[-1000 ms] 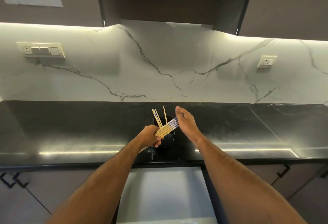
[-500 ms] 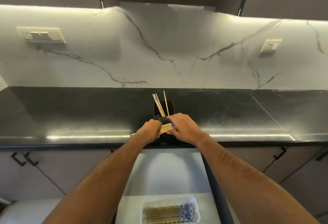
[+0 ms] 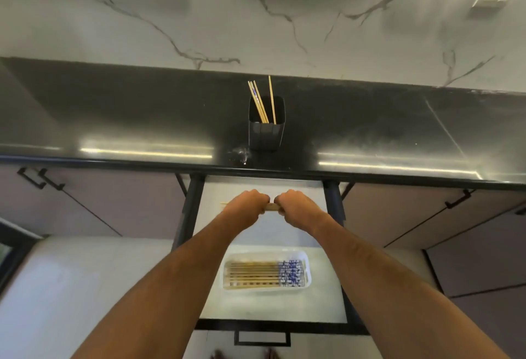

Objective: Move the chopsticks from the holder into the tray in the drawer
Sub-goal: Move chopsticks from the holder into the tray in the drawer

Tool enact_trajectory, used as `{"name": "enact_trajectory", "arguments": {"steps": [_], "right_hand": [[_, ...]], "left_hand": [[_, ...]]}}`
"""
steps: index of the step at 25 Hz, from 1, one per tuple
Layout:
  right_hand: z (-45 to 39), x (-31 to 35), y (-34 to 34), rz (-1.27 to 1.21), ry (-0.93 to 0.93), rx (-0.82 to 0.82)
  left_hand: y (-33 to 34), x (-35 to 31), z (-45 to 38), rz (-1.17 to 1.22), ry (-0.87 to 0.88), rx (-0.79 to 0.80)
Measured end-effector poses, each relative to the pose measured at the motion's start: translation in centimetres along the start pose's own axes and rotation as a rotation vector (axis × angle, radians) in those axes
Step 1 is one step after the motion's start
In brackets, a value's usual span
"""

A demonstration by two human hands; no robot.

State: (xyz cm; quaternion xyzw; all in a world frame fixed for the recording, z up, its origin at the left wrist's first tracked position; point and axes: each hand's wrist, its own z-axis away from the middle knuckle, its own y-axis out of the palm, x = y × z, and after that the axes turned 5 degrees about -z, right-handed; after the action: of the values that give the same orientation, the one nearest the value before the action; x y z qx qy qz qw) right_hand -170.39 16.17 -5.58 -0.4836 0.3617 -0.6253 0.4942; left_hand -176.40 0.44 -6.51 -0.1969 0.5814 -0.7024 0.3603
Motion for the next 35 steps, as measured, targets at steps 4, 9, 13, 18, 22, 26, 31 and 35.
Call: {"name": "enact_trajectory", "arguments": {"steps": [4,9,13,18,22,26,31,35], "right_hand": [[1.8,-1.8,5.9,-0.011,-0.002,0.109],[4.0,-2.4,12.7,-0.04,0.011,0.177],[4.7,-3.1,15.6,-0.012,0.012,0.232],[3.8,-2.3,16.9,0.049,-0.022,0.232],[4.1,-1.7,18.3,0.025,0.016,0.238],[4.3,-2.2,18.0,0.092,-0.001,0.141],[4.7,-2.7,18.4,0.127,0.002,0.118],[4.6,-2.6,19.2,0.098,0.013,0.085]], "left_hand": [[6.3,0.1,2.0,0.018,-0.033,0.12],[12.8,-0.5,4.8,0.009,-0.043,0.201],[16.9,-1.3,5.3,0.009,-0.012,0.23],[18.8,-0.6,5.5,0.064,-0.046,0.219],[19.2,-0.3,5.6,0.074,-0.08,0.21],[19.2,0.0,5.7,0.048,-0.064,0.183],[19.2,-0.1,6.1,0.022,-0.092,0.142],[19.2,-0.1,6.2,0.023,-0.097,0.129]]}}
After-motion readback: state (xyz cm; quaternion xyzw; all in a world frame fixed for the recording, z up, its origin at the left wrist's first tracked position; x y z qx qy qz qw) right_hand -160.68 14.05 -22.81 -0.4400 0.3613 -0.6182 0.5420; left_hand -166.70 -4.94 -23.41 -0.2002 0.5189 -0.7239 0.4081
